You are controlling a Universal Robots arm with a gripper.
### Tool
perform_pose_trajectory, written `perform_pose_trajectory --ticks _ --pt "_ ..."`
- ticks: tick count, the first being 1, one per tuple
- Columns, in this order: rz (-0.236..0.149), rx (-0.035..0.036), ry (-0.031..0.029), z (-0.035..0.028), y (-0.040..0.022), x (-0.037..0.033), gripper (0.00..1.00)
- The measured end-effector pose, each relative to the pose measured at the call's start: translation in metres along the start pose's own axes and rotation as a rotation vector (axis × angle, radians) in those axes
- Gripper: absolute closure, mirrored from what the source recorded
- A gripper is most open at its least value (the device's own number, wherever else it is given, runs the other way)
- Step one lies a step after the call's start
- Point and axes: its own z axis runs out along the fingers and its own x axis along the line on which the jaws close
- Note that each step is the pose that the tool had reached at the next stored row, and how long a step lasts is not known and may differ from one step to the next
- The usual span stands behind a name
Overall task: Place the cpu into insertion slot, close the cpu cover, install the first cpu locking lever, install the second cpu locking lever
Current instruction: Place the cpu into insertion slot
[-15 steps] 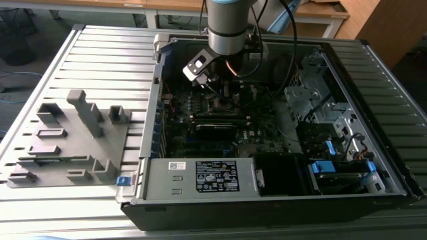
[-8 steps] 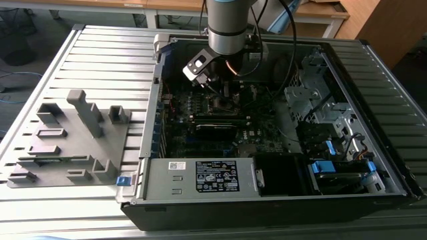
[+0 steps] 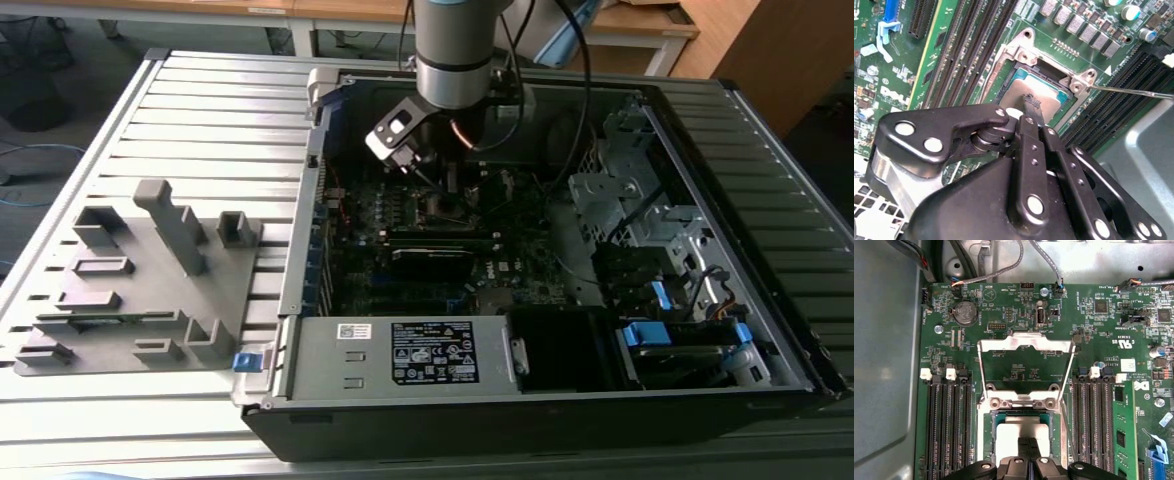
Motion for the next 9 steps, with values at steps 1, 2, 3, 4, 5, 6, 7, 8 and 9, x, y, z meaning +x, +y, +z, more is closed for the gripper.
perform_pose_trajectory --ticks 1,2,3,4,5,6,7,8,9 --pt "0.003 0.0 -0.0017 0.0007 -0.0001 0.0001 0.89" --pt "0.004 0.0002 -0.0026 0.0008 -0.0001 0.0001 0.89" --pt "0.004 0.0002 -0.0026 0.0008 -0.0001 0.0001 0.89" --pt "0.004 0.0001 -0.0027 0.0008 -0.0001 0.0001 0.89" --pt "0.015 0.0003 -0.0034 0.0009 -0.0001 0.0001 0.89" --pt "0.027 0.0006 -0.0043 0.0009 -0.0001 0.0001 0.89" --pt "0.027 0.0007 -0.0044 0.0009 -0.0001 0.0001 0.89" --pt "0.027 0.0007 -0.0044 0.0009 -0.0001 0.0001 0.89" --pt "0.027 0.0007 -0.0044 0.001 -0.0001 0.0002 0.89"
